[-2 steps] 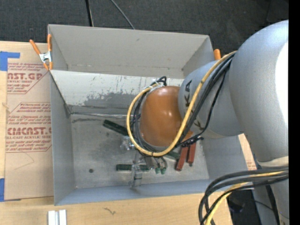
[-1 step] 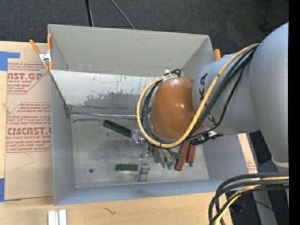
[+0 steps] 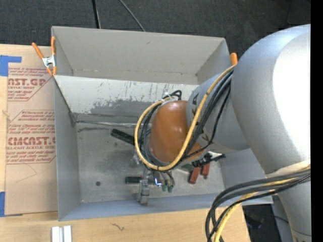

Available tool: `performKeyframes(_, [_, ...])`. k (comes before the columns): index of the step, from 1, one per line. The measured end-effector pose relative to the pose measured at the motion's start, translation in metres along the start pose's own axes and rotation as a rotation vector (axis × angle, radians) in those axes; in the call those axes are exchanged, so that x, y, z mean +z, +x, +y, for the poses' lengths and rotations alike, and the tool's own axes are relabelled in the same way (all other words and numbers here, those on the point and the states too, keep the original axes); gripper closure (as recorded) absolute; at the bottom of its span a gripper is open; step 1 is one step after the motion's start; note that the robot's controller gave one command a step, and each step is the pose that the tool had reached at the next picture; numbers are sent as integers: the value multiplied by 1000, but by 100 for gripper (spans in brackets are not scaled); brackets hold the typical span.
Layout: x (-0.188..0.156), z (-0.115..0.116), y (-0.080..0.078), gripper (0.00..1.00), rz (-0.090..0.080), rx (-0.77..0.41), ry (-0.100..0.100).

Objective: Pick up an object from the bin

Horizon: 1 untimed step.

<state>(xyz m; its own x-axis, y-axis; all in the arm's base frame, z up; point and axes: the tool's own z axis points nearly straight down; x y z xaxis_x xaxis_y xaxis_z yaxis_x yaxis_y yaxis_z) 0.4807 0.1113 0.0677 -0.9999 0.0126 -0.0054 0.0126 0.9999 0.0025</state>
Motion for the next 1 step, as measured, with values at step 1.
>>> performKeyframes(1, [-1,1,-2,0,-1,1,0])
